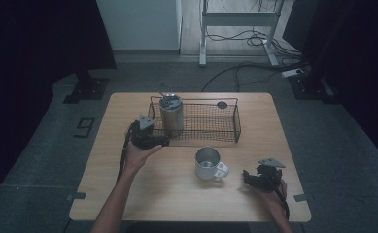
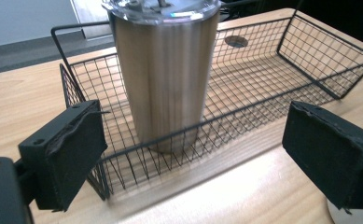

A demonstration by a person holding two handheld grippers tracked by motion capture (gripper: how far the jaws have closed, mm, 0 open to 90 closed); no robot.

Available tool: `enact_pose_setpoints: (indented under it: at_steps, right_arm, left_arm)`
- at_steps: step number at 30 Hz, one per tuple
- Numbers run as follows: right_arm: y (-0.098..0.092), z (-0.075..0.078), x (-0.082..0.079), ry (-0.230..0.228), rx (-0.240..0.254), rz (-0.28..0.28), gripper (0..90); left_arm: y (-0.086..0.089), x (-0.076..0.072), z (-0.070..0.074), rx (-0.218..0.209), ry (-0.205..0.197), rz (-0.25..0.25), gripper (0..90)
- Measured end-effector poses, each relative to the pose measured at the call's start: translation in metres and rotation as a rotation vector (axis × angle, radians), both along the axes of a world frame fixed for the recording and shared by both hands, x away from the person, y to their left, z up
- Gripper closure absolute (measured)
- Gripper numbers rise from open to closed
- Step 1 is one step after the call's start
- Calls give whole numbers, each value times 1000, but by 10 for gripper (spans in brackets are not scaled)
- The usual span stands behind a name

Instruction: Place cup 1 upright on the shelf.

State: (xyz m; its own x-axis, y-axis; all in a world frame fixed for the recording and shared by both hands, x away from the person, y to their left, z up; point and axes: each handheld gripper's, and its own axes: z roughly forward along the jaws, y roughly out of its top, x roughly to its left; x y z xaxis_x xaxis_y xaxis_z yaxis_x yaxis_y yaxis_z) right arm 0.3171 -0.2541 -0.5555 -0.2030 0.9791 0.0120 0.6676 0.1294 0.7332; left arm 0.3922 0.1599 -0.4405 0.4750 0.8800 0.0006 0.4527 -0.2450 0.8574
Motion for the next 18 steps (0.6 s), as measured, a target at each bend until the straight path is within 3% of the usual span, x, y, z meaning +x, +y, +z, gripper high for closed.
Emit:
enact_pose_setpoints:
  at_steps: [10,18]
  right_arm:
    - [0,0,0,0,-1,1,91]
    - [0,0,0,0,-1,1,91]
  left_arm:
    - [11,-25,-17,-27,29,-17,72]
    - [26,-49,-46,-19,74,-8,74]
